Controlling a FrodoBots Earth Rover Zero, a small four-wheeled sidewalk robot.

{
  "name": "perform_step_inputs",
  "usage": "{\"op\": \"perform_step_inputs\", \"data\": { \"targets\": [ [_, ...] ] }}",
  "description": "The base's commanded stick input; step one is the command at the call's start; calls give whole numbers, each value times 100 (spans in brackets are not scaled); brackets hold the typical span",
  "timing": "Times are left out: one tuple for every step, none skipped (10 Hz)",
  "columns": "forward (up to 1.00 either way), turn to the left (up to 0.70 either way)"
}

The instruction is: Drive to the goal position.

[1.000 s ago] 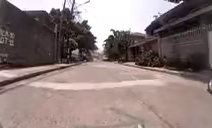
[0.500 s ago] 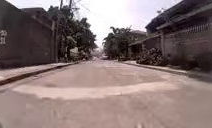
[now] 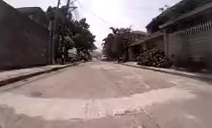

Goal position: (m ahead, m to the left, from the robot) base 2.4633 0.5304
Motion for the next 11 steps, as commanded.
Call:
{"op": "perform_step_inputs", "data": {
  "targets": [
    [100, 3],
    [100, 3],
    [100, 3],
    [100, 3],
    [100, 3],
    [100, 3],
    [100, 3],
    [100, 3],
    [100, 3],
    [100, 3],
    [100, 3]
  ]
}}
